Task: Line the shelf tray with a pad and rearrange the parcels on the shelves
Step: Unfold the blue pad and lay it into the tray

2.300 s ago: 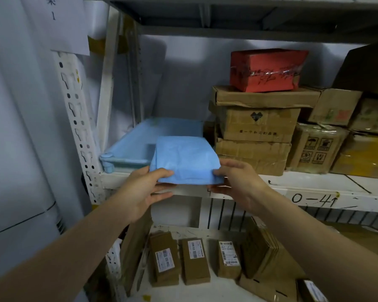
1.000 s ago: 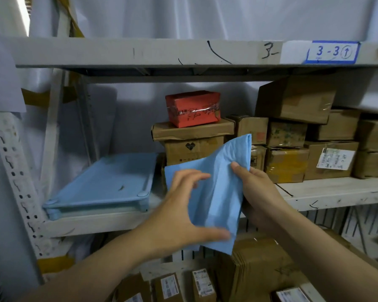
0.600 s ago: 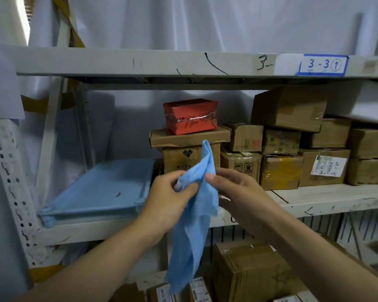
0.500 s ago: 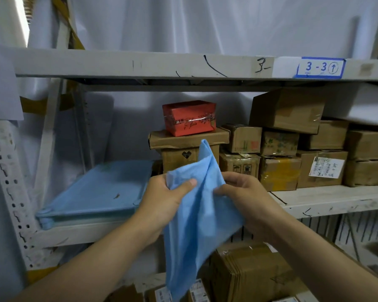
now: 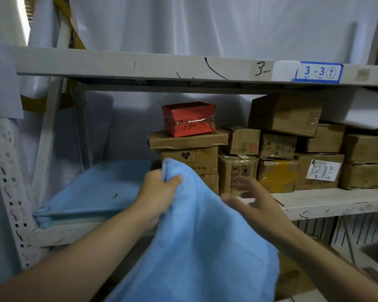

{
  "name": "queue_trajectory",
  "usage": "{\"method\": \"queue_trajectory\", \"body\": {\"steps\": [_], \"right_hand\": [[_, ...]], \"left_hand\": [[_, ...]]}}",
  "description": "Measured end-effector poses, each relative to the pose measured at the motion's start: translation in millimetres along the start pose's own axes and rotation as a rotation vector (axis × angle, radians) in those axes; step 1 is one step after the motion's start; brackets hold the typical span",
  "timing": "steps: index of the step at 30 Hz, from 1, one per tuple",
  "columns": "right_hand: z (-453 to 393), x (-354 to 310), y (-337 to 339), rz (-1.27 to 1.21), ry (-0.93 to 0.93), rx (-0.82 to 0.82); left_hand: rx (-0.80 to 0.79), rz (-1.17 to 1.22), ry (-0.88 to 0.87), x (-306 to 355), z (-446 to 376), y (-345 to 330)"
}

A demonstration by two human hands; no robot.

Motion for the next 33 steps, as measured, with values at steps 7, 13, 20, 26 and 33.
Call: {"method": "queue_trajectory", "body": {"steps": [7, 13, 20, 26, 33], "right_hand": [[19.2, -37.8, -10.1, -0.114, -0.066, -0.344], [5.7, -16.2, 2.0, -0.345, -0.238, 0.031], [-4.7, -23.5, 19.3, -0.708, -0.369, 0.102], [-14.0, -24.5, 4.2, -1.014, -0.266, -0.051], [-8.3, -38.2, -7.7, -0.617, -0.113, -0.248]], "left_hand": [[-0.073, 0.108, 0.138, 2.9, -0.6, -35.2], [-0.459, 0.321, 0.131, 10.9, 20.0, -45.0], [-0.566, -0.109, -0.078, 11.5, 31.1, -49.6], [-0.234, -0.069, -0.173, -0.5, 15.7, -42.6], [-0.148, 0.042, -0.078, -6.5, 1.9, -30.6]]}}
Point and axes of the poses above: each hand's wrist, its own z-axis away from the middle knuckle, its own y-axis out of the back of the hand, x = y × z, the point moved 1 cm from there along -z, towards the middle knuckle, and after that the axes turned 4 degrees about y, right-handed, at the moved point
